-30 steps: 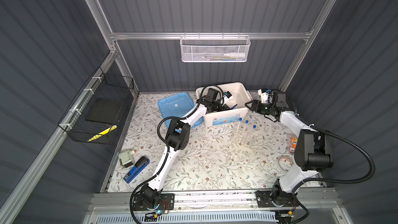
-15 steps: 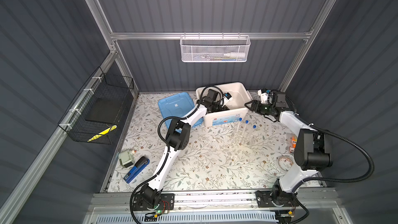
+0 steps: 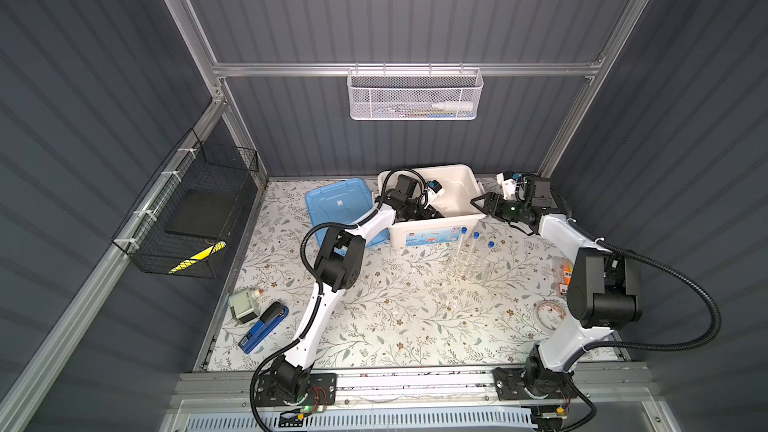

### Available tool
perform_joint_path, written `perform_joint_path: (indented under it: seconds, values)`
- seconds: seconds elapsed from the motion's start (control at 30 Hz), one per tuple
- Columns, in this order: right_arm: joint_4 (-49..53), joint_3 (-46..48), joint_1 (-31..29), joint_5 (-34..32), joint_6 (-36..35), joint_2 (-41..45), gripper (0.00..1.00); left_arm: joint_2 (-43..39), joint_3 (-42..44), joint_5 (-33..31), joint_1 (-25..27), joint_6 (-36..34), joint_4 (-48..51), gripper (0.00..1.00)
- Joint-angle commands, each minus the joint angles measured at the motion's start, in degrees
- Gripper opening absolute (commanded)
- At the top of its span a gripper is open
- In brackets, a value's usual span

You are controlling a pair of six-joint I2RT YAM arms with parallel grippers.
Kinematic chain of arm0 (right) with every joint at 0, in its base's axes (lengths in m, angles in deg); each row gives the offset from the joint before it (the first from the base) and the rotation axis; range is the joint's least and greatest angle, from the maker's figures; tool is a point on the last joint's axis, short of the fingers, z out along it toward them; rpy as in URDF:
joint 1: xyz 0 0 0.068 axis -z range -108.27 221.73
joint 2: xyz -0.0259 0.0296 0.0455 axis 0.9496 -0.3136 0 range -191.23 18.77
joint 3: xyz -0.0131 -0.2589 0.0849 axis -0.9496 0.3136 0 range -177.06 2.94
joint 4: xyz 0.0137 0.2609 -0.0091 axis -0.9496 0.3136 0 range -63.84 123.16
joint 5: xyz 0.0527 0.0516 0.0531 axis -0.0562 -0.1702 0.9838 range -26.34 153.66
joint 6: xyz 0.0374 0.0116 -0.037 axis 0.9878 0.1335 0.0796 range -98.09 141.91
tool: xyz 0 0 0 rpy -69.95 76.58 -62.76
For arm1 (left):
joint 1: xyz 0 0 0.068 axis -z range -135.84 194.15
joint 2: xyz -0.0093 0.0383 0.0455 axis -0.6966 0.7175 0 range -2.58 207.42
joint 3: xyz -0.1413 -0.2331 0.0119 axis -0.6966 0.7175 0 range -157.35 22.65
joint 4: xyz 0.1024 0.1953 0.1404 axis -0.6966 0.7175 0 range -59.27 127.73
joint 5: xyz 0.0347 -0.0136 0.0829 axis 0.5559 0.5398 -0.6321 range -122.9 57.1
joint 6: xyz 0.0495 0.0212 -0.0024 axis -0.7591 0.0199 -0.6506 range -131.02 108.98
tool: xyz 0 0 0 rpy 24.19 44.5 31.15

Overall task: Organize the chemistry lab equipment
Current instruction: 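Move the left gripper back to the edge of the blue lid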

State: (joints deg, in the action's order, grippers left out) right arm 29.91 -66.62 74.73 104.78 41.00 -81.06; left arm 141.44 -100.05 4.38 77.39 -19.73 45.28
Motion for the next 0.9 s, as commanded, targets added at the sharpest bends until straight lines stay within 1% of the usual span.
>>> perform_joint_path:
  seconds: [0.0,0.07,0.17,0.23,0.27,0.33,0.43,0.53,0.7,0.73,0.77,0.8,0.87]
  values:
    - [-1.04,-2.14,-0.28,1.91,0.76,-1.23,0.65,-5.86,1.84,0.53,0.43,2.13,-3.00,0.89]
    - [-0.66,-2.91,-0.63,2.36,0.78,-1.58,0.65,-7.29,2.83,-0.18,0.43,2.87,-3.90,0.95]
    - [1.49,-5.18,-1.20,2.23,-0.09,-2.84,0.65,-9.36,3.88,-1.68,0.45,4.29,-5.10,0.99]
    - [1.96,-6.14,-1.42,2.30,0.02,-3.58,0.64,-11.09,4.77,-3.21,0.47,5.48,-5.66,1.00]
    - [1.96,-6.39,-1.58,2.38,0.15,-3.86,0.64,-12.50,5.89,-5.41,0.45,6.97,-6.35,1.00]
    - [2.20,-7.02,-1.85,2.48,0.16,-4.45,0.64,-16.07,9.79,-7.54,0.43,8.52,-8.66,1.00]
    - [3.60,-8.73,-2.54,2.68,-0.50,-5.91,0.64,-23.97,19.60,-12.37,0.60,9.25,-15.21,1.00]
    - [4.46,-9.95,-3.54,2.76,-1.03,-6.88,0.64,-31.29,26.75,-19.43,0.52,9.30,-18.02,1.00]
    - [4.73,-10.60,-4.96,1.96,-1.43,-7.23,0.65,-39.74,33.65,-36.14,0.08,10.09,-13.10,1.00]
    - [4.68,-10.60,-5.09,1.99,-1.30,-7.22,0.65,-41.18,35.39,-39.78,0.08,9.78,-13.73,1.00]
    - [4.60,-10.60,-5.31,1.99,-1.34,-7.36,0.65,-42.56,36.87,-42.71,-0.19,10.63,-13.79,1.00]
    - [4.64,-10.68,-5.46,1.93,-1.34,-7.52,0.65,-43.54,37.86,-44.03,-0.85,10.95,-13.32,1.00]
    - [4.77,-10.72,-5.74,1.94,-1.42,-7.52,0.65,-44.48,37.65,-48.88,-2.30,12.71,-8.60,1.00]
